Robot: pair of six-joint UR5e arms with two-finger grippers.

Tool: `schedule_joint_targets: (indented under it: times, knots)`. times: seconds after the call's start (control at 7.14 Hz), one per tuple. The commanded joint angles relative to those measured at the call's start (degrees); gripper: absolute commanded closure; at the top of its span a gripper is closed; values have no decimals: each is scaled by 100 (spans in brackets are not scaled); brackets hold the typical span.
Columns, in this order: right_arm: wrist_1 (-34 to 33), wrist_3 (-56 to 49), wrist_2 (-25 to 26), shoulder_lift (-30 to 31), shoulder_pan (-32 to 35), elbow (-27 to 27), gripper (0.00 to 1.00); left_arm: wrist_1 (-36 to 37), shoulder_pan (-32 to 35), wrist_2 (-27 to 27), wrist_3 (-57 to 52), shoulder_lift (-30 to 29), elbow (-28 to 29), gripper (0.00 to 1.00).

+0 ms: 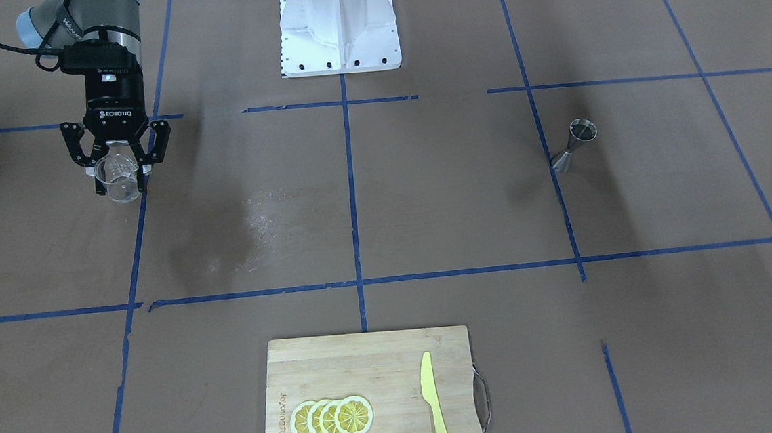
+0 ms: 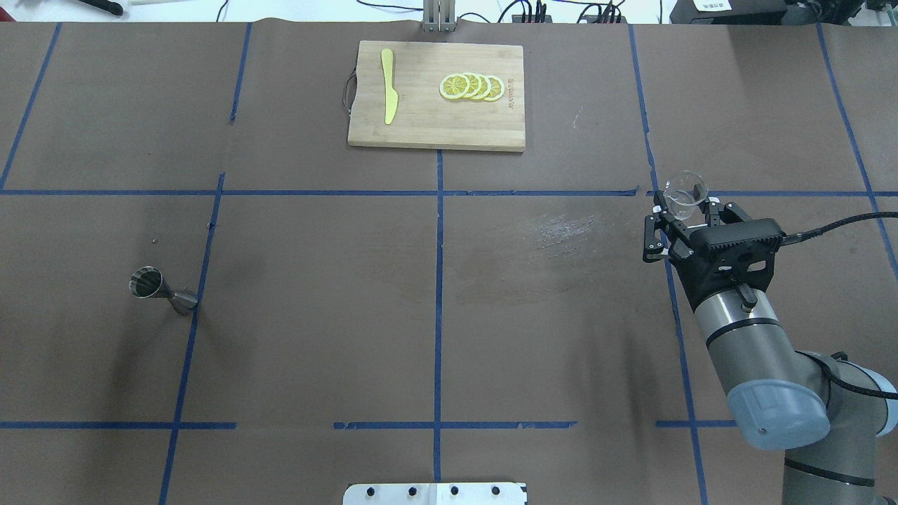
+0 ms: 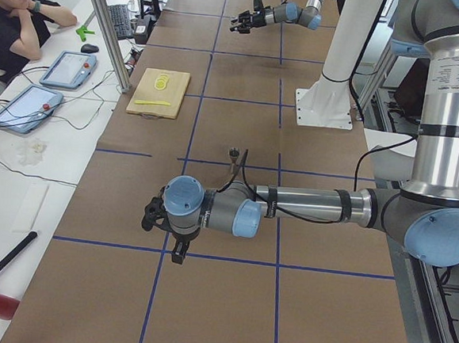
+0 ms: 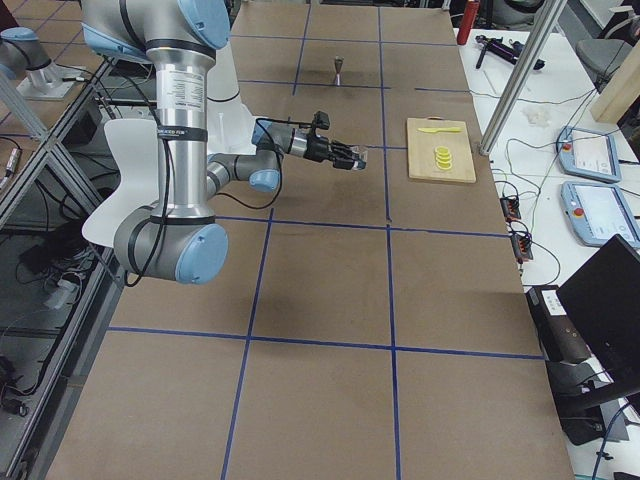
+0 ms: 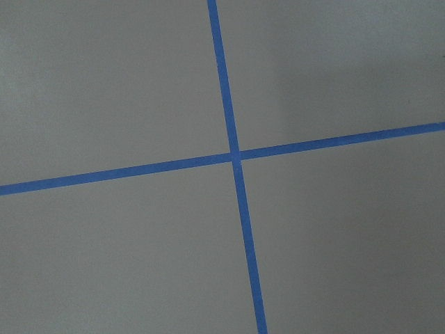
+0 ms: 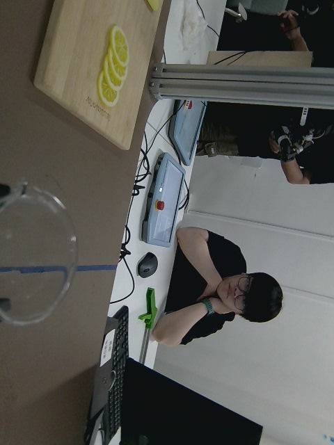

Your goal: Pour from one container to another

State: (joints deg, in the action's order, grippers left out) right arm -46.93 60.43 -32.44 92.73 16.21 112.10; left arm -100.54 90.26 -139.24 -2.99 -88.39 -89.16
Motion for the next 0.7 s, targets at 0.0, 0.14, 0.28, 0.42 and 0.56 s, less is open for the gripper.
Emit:
schedule_joint_targets:
  times: [0.0,0.14,0.28,0.42,0.56]
  knots:
    - [61,1266,-35,69,-21,-669,100,-1,0,2,0,-3,-22,0]
    - [140,1601,-61,78,-47,-907,100,-1,0,-7,0,-3,-31,0]
    - [175,1752,-157,139,-108,-1040,100,-10,0,-7,0,-3,-31,0]
    - [167,1753,-193,157,-179,-1059,100,-10,0,-7,0,-3,-31,0]
    - [167,1771,-202,158,-266,-1163,100,-10,0,-7,0,-3,-40,0]
